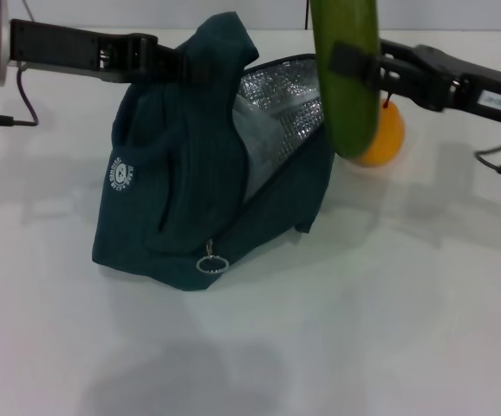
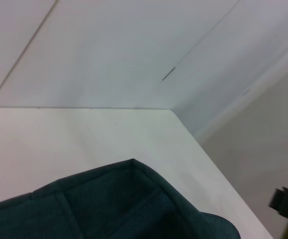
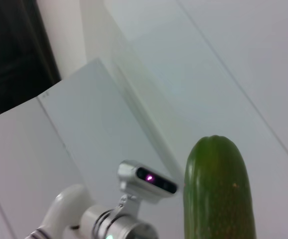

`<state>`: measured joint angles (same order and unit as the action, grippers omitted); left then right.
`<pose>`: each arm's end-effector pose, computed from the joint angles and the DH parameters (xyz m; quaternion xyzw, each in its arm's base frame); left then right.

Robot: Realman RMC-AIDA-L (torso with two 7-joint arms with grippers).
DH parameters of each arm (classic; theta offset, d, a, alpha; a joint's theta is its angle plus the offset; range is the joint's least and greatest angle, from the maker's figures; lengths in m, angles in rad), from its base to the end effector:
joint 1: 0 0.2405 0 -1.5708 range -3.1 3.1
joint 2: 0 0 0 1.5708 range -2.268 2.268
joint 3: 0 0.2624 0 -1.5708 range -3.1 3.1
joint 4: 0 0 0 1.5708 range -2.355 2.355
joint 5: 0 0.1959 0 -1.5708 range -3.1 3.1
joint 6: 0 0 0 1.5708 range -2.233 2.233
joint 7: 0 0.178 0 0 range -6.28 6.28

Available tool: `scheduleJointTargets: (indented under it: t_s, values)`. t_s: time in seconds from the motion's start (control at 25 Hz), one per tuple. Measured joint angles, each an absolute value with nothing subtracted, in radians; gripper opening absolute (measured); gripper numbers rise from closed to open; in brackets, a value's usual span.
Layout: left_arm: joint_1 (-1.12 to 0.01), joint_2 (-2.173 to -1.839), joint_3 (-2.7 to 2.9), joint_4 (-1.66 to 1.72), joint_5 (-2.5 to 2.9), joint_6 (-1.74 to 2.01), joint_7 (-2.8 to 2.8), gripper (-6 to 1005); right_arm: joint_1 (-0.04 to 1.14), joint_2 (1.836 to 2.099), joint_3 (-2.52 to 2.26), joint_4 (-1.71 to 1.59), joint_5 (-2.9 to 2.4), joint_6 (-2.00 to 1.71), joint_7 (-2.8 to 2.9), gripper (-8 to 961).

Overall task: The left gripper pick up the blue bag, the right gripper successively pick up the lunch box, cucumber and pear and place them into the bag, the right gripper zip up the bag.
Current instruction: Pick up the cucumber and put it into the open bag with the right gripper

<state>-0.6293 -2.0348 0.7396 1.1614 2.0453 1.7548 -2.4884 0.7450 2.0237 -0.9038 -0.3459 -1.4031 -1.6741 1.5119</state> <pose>-0.1688 0.3635 0.0453 -0.8593 -0.4643 -0.2070 0.0564 0.1305 0.3613 -0.0174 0.8493 -0.2404 -0.4699 0.0058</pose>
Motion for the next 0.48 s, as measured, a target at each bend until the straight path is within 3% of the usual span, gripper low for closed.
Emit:
scheduleJointTargets:
  t_s: [0.48]
  values:
    - [-0.626,-2.029,0.746,1.151,2.045,1.755,-2.488,53,0.834,2.029,-1.147,-0.232,-1.182,-1.555,1.277,579]
